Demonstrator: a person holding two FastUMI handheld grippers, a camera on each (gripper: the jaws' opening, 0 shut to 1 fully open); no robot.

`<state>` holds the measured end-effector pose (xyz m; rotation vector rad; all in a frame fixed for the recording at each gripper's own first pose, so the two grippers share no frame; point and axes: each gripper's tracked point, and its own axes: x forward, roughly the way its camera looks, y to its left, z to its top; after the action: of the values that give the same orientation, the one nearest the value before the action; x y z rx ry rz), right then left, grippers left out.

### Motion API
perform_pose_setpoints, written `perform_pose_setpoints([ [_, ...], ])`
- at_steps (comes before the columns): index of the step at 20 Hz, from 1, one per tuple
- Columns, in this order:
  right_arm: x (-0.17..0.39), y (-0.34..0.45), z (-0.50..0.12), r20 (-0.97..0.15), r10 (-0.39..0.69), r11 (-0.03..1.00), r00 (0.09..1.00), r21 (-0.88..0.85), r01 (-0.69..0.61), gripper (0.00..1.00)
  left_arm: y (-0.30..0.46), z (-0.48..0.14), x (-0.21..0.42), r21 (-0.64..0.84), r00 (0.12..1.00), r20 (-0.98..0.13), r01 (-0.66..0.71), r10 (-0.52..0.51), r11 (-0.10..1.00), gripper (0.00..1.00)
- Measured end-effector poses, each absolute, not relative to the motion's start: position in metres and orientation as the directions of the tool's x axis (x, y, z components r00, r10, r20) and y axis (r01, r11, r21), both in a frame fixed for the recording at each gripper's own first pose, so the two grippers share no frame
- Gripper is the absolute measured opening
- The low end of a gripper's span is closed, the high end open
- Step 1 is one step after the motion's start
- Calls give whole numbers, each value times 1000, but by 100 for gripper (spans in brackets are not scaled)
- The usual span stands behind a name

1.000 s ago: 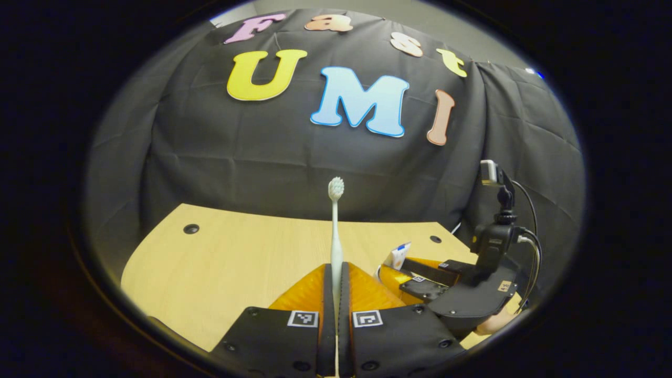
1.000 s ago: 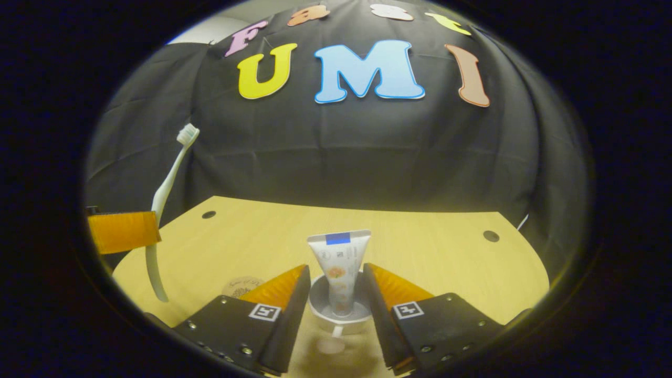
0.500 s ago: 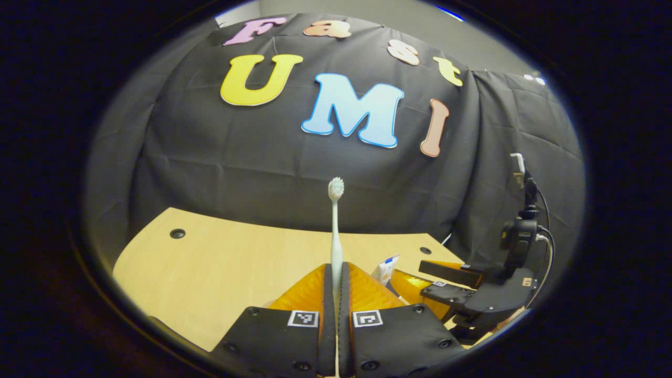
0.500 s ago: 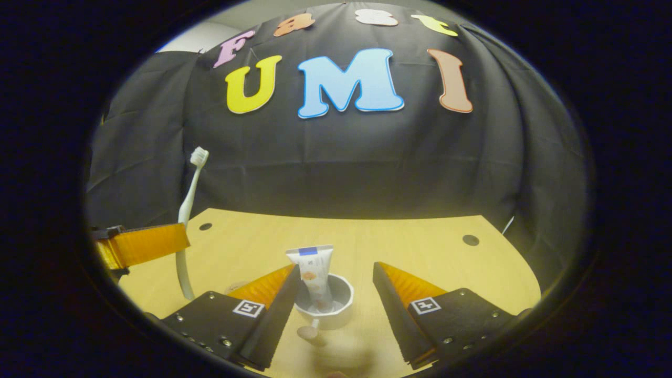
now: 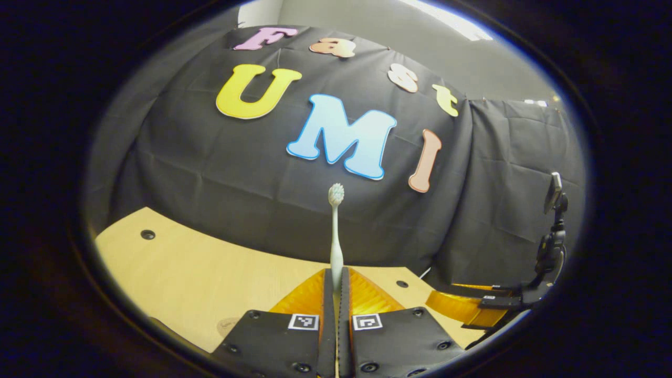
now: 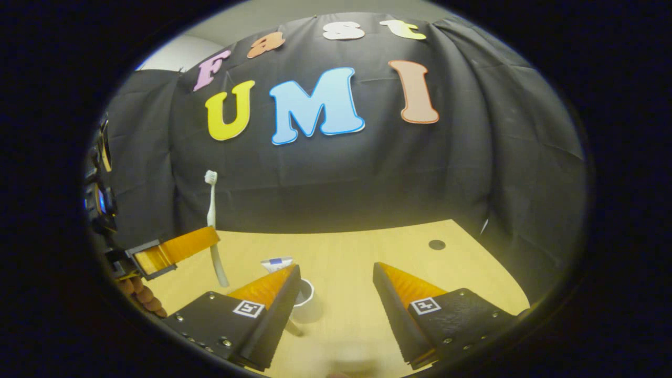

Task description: Put the toothbrush and toothpaste on the desktop into the cup, then pick up the cup and place it on the coaster on the desktop.

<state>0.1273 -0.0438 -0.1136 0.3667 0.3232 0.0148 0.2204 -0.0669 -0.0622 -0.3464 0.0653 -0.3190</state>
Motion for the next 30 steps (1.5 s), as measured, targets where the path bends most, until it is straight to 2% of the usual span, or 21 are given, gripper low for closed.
perform_pose_setpoints([
  [3, 118, -56, -118, -319, 59, 935, 946, 350, 59, 86, -81, -63, 238, -363, 947, 34, 310, -320, 879, 10],
  [8, 108, -54, -129, -348, 91, 930, 933, 364, 45, 86, -109, -85, 254, -341, 940, 37, 330, -338, 880, 9],
  [17, 105, -60, -144, -379, 120, 907, 918, 419, 54, 86, -138, -126, 259, -181, 940, 40, 342, -340, 922, 9],
  [24, 106, -50, -148, -384, 155, 894, 910, 446, 36, 86, -141, -128, 257, -82, 942, 72, 333, -328, 939, 11],
  [25, 106, -48, -148, -385, 163, 892, 909, 450, 30, 86, -141, -129, 257, -77, 943, 70, 330, -325, 941, 14],
  [27, 107, -45, -148, -389, 173, 890, 905, 456, 26, 86, -140, -129, 254, -67, 946, 64, 323, -319, 944, 16],
  [30, 106, -43, -145, -380, 179, 882, 907, 471, 23, 86, -147, -128, 249, -67, 936, 57, 351, -348, 934, 33],
])
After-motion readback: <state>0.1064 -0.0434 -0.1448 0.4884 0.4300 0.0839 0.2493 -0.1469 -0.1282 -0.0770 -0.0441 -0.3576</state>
